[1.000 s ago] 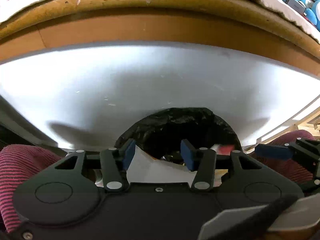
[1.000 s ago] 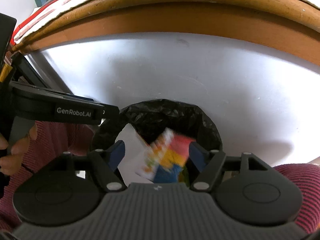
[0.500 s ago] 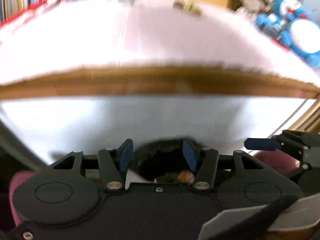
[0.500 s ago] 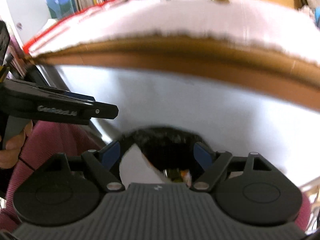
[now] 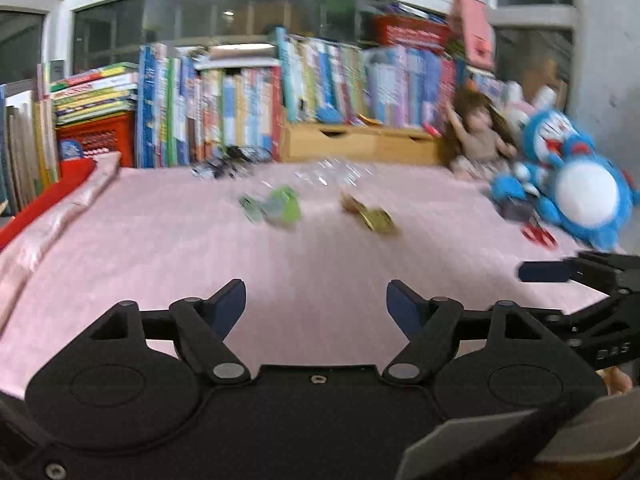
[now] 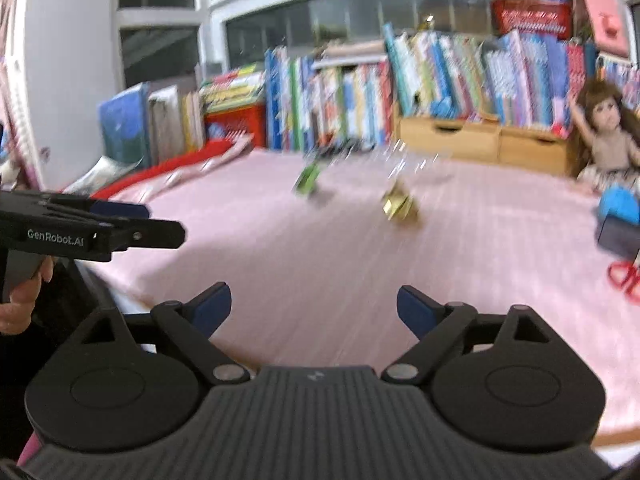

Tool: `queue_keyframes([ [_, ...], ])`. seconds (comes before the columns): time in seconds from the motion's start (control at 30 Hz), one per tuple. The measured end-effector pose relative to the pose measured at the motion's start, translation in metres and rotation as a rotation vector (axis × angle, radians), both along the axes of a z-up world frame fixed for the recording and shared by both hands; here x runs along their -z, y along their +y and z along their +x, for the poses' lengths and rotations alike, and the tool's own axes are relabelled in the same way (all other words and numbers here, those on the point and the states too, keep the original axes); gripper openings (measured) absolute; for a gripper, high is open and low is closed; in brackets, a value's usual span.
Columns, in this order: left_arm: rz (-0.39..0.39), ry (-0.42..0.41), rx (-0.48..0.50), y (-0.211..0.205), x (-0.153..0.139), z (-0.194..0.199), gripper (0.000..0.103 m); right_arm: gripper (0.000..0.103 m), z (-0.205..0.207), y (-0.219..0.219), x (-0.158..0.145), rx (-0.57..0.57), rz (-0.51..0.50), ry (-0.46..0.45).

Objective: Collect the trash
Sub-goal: 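Open both tools over the bag and raise them back over the bed, then grasp the green wrapper with the left tool while the right tool grasps the gold foil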

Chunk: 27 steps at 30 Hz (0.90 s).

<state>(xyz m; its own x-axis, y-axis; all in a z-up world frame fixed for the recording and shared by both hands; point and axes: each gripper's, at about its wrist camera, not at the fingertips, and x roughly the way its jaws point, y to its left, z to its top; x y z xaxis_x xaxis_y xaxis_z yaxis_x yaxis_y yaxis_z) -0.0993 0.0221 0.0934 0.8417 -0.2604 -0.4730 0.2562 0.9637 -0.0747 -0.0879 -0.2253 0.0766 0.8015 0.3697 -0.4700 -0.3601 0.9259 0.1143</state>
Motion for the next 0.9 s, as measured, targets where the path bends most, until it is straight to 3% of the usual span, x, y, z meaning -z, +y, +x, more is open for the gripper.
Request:
queue_keyframes([
  [0.2, -0.022, -0.013, -0.082, 0.004, -0.002, 0.073, 0.082, 0.099, 0.052, 0.001, -0.009, 0.050, -0.071, -0.037],
  [0.33, -0.020, -0.049, -0.144, -0.006, 0.009, 0.119, 0.084, 0.099, 0.096, 0.008, -0.001, 0.064, -0.111, -0.012],
  [0.5, -0.042, -0.025, -0.173, -0.021, 0.029, 0.182, 0.085, 0.099, 0.145, 0.014, 0.017, 0.096, -0.111, 0.044],
  [0.67, -0.024, 0.057, -0.241, -0.031, 0.054, 0.237, 0.085, 0.097, 0.185, 0.021, 0.036, 0.123, -0.121, 0.105],
  [0.9, -0.033, 0.115, -0.320, -0.035, 0.080, 0.278, 0.085, 0.088, 0.221, 0.032, 0.058, 0.146, -0.145, 0.166],
])
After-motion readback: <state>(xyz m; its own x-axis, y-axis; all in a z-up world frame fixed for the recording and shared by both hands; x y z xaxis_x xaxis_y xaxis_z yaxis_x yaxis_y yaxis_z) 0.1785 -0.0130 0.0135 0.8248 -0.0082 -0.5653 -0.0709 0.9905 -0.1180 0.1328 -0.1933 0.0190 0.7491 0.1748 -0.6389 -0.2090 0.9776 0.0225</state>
